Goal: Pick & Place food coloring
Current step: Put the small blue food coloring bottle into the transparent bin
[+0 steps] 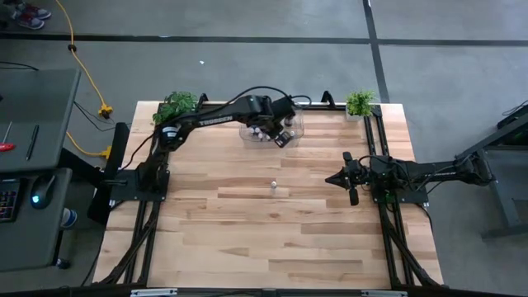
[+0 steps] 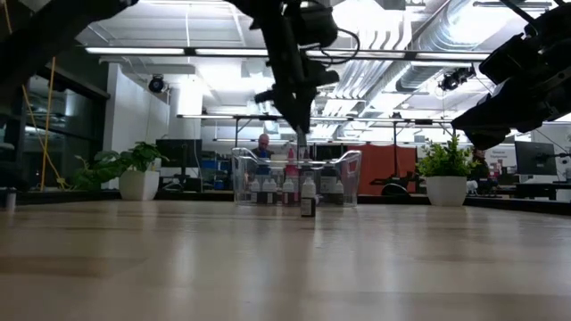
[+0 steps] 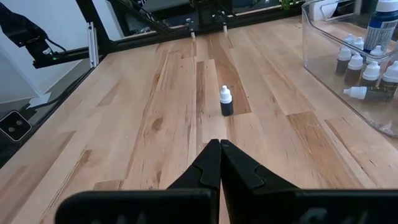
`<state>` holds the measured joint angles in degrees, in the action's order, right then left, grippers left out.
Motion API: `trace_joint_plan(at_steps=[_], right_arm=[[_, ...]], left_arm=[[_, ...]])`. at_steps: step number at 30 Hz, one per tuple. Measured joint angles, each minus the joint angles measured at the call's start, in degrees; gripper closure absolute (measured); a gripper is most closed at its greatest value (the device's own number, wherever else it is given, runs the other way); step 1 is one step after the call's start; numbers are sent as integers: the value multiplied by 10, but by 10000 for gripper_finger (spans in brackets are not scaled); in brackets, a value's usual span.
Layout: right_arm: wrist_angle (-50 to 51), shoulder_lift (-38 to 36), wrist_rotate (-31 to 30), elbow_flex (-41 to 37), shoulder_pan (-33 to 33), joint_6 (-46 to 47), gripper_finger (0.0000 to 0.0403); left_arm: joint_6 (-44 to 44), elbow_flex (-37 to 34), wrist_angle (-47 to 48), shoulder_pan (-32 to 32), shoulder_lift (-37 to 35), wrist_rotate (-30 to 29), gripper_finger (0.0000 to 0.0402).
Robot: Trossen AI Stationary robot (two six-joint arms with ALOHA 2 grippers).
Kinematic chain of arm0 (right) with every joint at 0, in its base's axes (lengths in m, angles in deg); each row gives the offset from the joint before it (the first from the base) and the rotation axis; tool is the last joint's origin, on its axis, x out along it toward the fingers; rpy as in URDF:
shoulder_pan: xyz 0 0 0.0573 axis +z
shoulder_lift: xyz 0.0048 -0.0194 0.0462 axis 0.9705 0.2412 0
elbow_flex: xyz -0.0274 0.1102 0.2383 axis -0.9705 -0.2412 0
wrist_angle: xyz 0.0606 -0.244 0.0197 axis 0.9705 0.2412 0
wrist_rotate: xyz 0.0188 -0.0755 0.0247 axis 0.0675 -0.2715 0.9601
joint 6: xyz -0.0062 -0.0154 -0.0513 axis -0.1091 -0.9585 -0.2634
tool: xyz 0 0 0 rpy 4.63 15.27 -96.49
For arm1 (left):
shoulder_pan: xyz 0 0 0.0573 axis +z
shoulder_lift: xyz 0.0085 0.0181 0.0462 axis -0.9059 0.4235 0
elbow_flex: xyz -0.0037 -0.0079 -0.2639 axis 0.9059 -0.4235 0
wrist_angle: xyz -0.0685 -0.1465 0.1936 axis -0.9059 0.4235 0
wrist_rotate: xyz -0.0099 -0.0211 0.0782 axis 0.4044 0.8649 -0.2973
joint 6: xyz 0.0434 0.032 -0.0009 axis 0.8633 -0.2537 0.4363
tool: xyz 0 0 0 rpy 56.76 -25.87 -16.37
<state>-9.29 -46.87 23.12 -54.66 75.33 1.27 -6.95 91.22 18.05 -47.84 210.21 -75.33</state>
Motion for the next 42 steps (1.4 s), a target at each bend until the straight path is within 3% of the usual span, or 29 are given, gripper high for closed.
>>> trace_joint_plan(at_steps=[18,42], right_arm=[[0,0,0,0,0,0,402],[-1,0,0,0,0,0,402]], left_arm=[[44,2,-128,28,68,32,346],[76,1,-140,35,118,18,346]])
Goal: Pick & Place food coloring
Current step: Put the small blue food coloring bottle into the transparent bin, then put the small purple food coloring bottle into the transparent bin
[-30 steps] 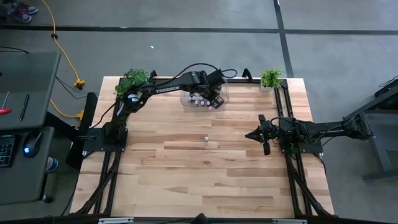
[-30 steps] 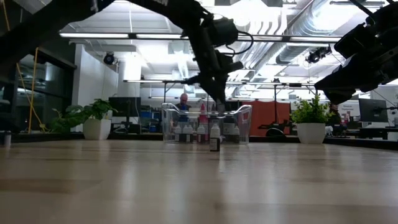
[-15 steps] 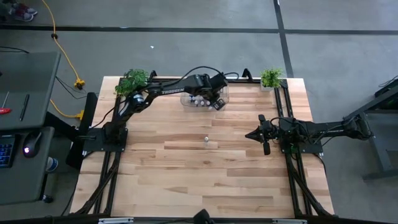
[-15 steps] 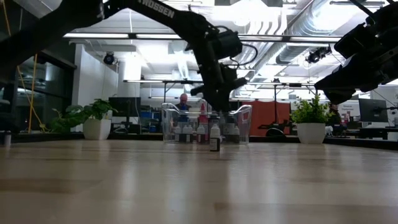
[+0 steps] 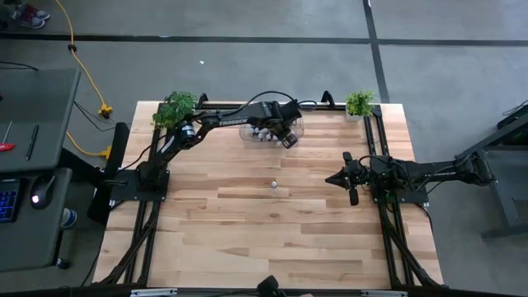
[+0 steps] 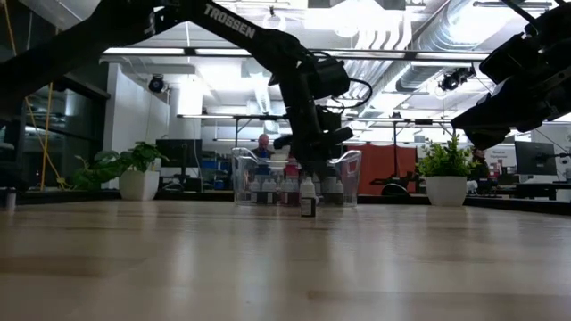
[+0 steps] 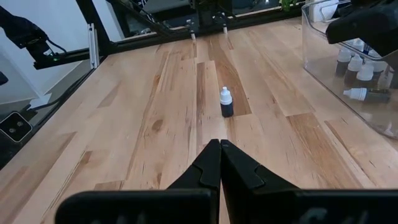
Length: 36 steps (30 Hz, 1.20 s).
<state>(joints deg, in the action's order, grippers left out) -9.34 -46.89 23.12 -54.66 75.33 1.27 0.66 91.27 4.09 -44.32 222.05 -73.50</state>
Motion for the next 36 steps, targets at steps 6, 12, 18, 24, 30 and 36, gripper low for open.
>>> trace_joint_plan(at_steps=[6,12,18,24,30,36], right_arm=[[0,0,0,0,0,0,402],[0,0,0,0,0,0,402],[0,0,0,0,0,0,402],[0,0,0,0,0,0,402],[0,0,0,0,0,0,402],[0,0,0,0,0,0,402]], left_arm=[[0,0,1,4,0,9,345],[0,0,6,4,2,11,313],[0,0,6,7,3,11,281],[0,0,7,8,3,-6,278],[0,0,20,8,3,-19,278],[0,0,24,7,-4,-14,277]])
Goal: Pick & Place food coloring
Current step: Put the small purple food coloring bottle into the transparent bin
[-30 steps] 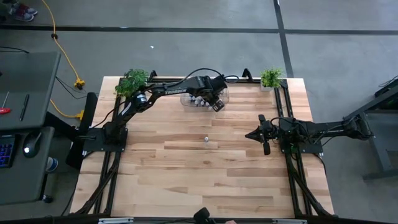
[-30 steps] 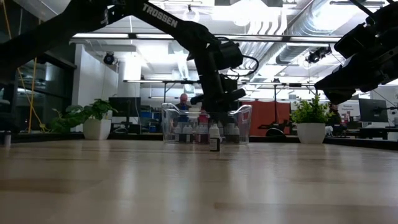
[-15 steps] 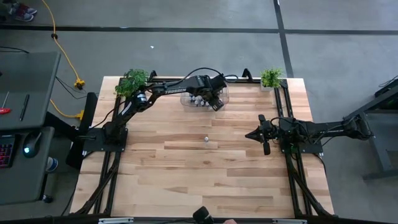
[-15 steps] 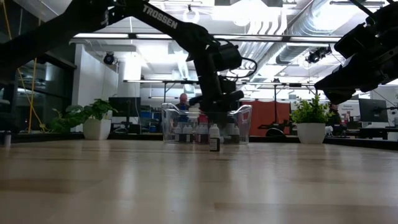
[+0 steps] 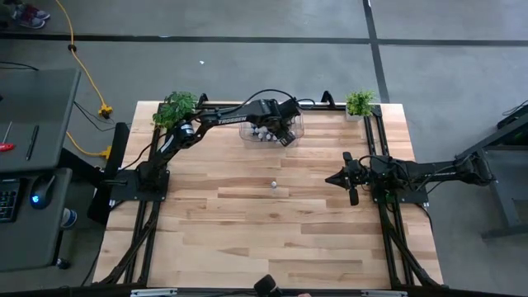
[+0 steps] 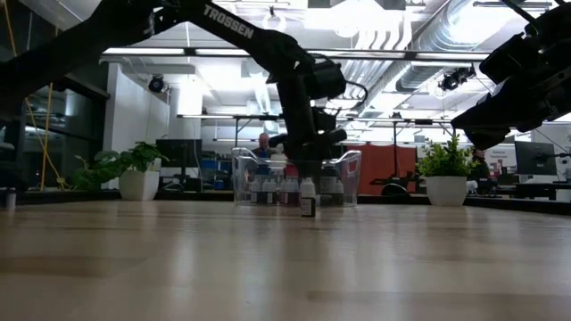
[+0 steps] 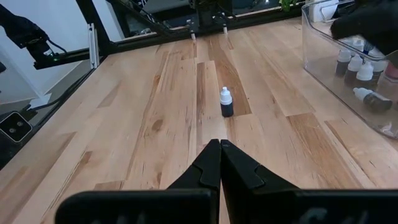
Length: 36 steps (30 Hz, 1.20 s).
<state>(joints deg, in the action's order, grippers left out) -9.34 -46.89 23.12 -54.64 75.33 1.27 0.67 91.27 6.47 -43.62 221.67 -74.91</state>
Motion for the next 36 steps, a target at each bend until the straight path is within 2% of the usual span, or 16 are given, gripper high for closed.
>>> trace_joint_plan(at_steps=[14,25,36], right_arm=[[0,0,0,0,0,0,402],[0,0,0,0,0,0,402],[0,0,0,0,0,0,402]], left_arm=[[41,158,123,-22,-4,-39,277],[100,140,179,-69,-67,-32,277],[84,133,245,-128,-121,-30,277]])
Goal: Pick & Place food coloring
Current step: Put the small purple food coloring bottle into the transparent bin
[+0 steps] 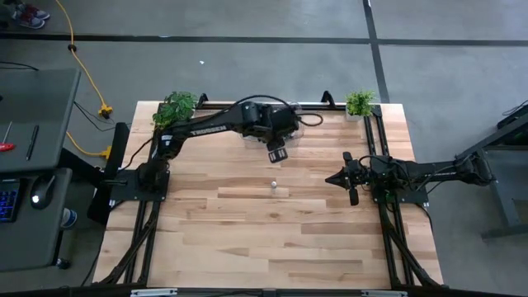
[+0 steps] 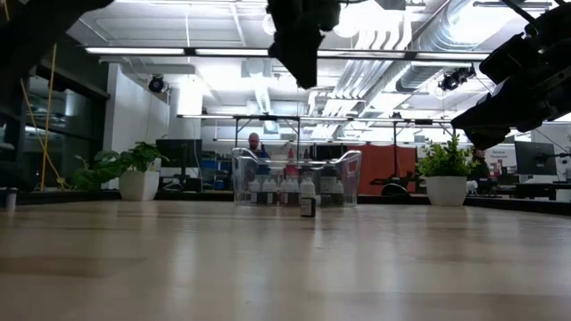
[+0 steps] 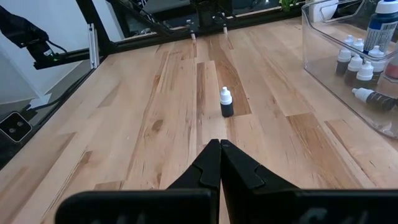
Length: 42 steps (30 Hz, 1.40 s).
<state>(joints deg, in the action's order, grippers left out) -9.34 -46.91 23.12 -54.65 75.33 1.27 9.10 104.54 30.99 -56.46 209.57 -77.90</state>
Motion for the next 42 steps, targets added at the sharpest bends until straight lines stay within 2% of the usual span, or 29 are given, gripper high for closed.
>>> trace_joint_plan(at_steps=[2,5,9,13,19,27,30,35,42], right_arm=[[0,0,0,0,0,0,402],[0,0,0,0,0,0,402],[0,0,0,0,0,0,402],[1,0,0,0,0,0,402],[0,0,0,0,0,0,402],[0,0,0,0,0,0,402],[0,0,0,0,0,0,402],[0,0,0,0,0,0,402],[0,0,0,0,0,0,402]], left_arm=[[-4,-23,-4,-9,-17,0,277],[-17,-99,-40,-23,-58,0,277],[-37,-265,-144,-38,-146,9,277],[-61,-421,-244,-47,-227,48,277],[-134,-562,-312,-52,-297,82,277],[-300,-667,-374,-70,-360,73,277],[-310,-683,-388,-72,-362,68,277],[-299,-683,-396,-74,-362,101,277],[-282,-683,-408,-74,-362,100,277]])
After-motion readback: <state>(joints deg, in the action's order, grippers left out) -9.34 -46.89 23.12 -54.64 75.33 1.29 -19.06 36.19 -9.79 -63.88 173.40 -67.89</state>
